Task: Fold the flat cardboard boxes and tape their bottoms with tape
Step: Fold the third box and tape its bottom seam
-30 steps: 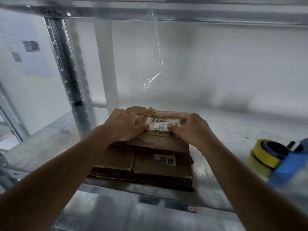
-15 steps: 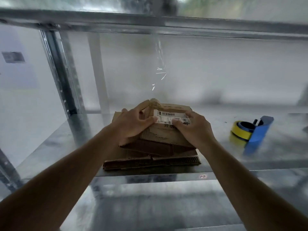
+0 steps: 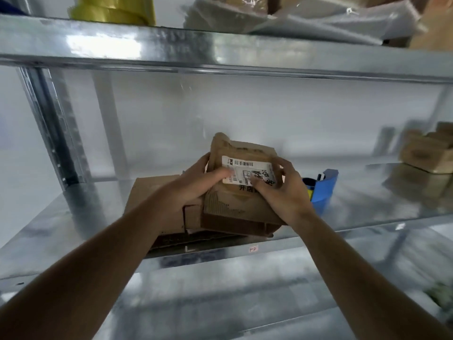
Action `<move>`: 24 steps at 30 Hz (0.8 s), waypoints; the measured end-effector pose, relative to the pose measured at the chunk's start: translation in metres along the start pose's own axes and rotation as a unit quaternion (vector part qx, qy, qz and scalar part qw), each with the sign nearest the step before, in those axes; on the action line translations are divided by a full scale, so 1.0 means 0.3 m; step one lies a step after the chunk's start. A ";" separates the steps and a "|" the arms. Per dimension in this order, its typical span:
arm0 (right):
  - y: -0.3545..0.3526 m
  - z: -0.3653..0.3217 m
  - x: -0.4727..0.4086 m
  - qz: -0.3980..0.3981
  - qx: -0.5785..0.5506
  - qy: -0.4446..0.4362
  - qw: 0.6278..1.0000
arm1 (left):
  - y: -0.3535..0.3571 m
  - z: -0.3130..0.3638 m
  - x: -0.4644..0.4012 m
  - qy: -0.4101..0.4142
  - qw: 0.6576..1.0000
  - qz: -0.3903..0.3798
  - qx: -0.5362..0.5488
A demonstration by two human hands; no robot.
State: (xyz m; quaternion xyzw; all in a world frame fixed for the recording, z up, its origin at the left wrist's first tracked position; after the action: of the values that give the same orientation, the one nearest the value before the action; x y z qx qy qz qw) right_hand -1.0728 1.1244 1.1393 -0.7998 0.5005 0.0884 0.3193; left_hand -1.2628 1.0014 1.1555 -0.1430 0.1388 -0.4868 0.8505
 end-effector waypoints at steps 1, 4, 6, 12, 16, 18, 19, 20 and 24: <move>-0.019 0.021 0.004 0.006 -0.002 -0.003 1.000 | 0.026 0.019 0.002 0.016 1.000 -0.004 0.011; -0.083 0.094 0.012 0.017 -0.023 0.015 0.999 | 0.110 0.065 0.018 0.068 0.996 -0.016 0.056; -0.137 0.125 0.019 0.033 -0.065 0.043 0.996 | 0.163 0.089 0.030 0.083 0.993 -0.029 0.077; -0.301 0.211 0.001 0.090 -0.159 0.078 0.980 | 0.329 0.142 0.038 0.142 0.987 -0.041 0.068; -0.417 0.232 -0.012 0.107 -0.211 0.042 0.971 | 0.449 0.190 0.027 0.183 0.980 -0.054 0.063; -0.475 0.246 -0.016 0.093 -0.269 0.023 0.958 | 0.507 0.213 0.014 0.193 0.976 -0.055 0.080; -0.505 0.254 -0.015 0.083 -0.292 0.014 0.953 | 0.538 0.227 0.006 0.199 0.975 -0.057 0.083; -0.536 0.259 -0.011 0.074 -0.308 0.003 0.948 | 0.570 0.242 -0.002 0.205 0.973 -0.062 0.081; -0.664 0.303 -0.007 0.085 -0.317 -0.035 0.944 | 0.707 0.294 -0.042 0.223 0.969 -0.080 0.076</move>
State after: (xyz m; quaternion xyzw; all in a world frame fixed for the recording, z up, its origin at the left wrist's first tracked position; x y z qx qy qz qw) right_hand -0.8868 1.2391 1.1534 -0.8105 0.5011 0.2978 0.0577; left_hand -1.0686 1.1248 1.1575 0.0235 0.2758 -0.5817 0.7648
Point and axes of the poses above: each hand's wrist, its own x-axis away from the middle knuckle, its own y-axis out of the palm, z = x × y, the point moved 2 cm from there along -x, towards the middle knuckle, and after that the axes turned 1 degree about -y, right-handed, at the moved point
